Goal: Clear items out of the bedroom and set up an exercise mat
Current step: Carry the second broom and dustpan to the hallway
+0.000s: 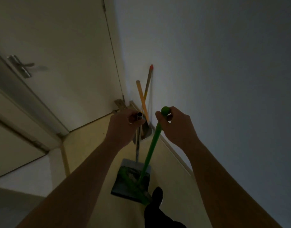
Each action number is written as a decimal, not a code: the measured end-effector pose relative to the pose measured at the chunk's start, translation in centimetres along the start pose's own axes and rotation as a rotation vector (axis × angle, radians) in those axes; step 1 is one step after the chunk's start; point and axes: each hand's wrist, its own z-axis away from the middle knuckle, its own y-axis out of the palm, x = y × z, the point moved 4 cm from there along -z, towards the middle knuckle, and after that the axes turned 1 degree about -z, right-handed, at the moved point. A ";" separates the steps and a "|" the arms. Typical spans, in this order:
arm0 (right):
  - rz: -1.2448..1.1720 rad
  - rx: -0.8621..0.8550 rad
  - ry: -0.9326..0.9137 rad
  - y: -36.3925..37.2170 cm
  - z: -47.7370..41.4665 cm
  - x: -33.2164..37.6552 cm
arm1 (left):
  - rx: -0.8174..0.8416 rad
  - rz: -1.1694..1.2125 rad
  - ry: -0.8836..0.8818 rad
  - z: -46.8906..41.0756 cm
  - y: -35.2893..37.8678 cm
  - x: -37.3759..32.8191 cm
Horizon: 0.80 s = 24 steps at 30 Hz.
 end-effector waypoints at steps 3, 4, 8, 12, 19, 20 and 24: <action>-0.042 0.007 0.043 0.6 -5.0 -1.9 | 0.100 -0.040 0.006 -4.9 1.9 1.3; -0.056 0.023 0.068 0.7 -7.0 -2.7 | 0.137 -0.049 0.004 -7.0 2.8 1.9; -0.039 0.080 0.153 0.7 -13.7 -5.8 | 0.302 -0.106 0.018 -13.8 6.4 3.2; 0.043 0.154 0.240 0.7 -17.8 -8.9 | 0.446 -0.137 0.065 -18.7 10.5 4.2; 0.126 0.205 0.368 0.4 -22.1 -14.4 | 0.653 -0.131 0.147 -25.8 17.7 5.6; 0.122 0.213 0.392 0.6 -22.4 -14.9 | 0.682 -0.134 0.170 -26.8 18.5 5.7; 0.084 0.237 0.482 1.5 -23.6 -16.0 | 0.763 -0.148 0.238 -30.4 21.3 6.5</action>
